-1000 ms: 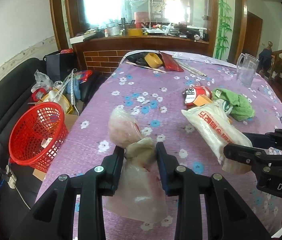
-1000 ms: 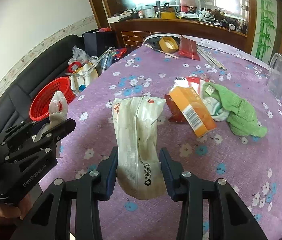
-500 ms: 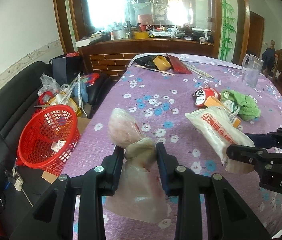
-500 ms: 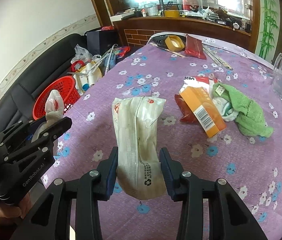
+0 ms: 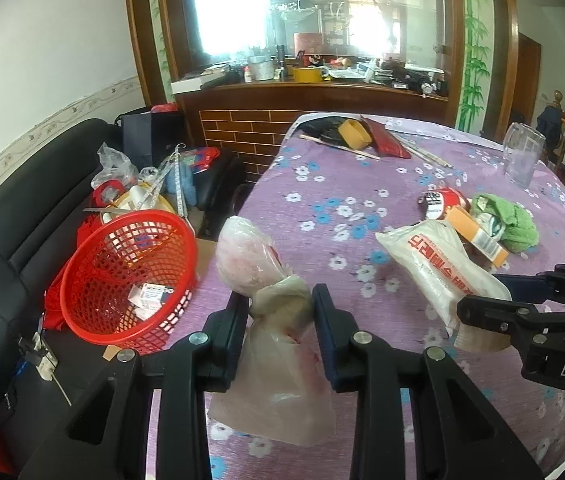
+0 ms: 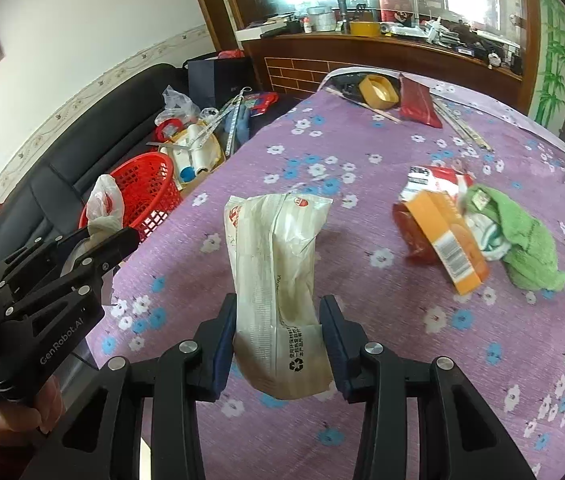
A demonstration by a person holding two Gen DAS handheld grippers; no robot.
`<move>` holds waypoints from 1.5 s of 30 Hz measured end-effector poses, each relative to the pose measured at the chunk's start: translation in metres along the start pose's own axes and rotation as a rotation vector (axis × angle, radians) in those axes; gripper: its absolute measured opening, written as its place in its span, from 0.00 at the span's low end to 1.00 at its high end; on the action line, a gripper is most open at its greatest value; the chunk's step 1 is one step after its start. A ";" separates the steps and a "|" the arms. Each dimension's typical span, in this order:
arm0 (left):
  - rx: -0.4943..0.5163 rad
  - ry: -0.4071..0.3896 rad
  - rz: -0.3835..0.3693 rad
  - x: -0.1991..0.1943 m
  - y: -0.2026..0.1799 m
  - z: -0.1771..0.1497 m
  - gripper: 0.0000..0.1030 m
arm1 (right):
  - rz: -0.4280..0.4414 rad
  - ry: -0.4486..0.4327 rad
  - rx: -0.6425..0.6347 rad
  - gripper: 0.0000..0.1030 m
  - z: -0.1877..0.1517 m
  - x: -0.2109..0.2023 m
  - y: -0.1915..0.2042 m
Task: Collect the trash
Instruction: 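Carry the white bag and white packet with both tools over the red basket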
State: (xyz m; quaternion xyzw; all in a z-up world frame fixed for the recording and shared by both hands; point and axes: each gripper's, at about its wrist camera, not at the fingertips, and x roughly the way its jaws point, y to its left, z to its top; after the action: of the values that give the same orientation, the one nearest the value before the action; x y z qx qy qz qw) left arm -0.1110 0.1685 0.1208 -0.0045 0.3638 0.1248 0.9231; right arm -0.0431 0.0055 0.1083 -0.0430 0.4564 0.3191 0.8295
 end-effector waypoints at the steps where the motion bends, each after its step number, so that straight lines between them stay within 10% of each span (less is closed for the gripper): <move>1: -0.002 0.000 0.002 0.000 0.003 0.000 0.31 | 0.002 0.001 -0.001 0.43 0.001 0.002 0.003; 45: -0.181 0.009 0.150 0.022 0.189 0.003 0.31 | 0.176 0.013 -0.148 0.43 0.100 0.091 0.152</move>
State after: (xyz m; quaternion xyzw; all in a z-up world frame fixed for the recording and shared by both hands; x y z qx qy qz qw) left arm -0.1373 0.3571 0.1240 -0.0608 0.3544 0.2258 0.9054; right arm -0.0220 0.2064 0.1278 -0.0660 0.4391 0.4231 0.7898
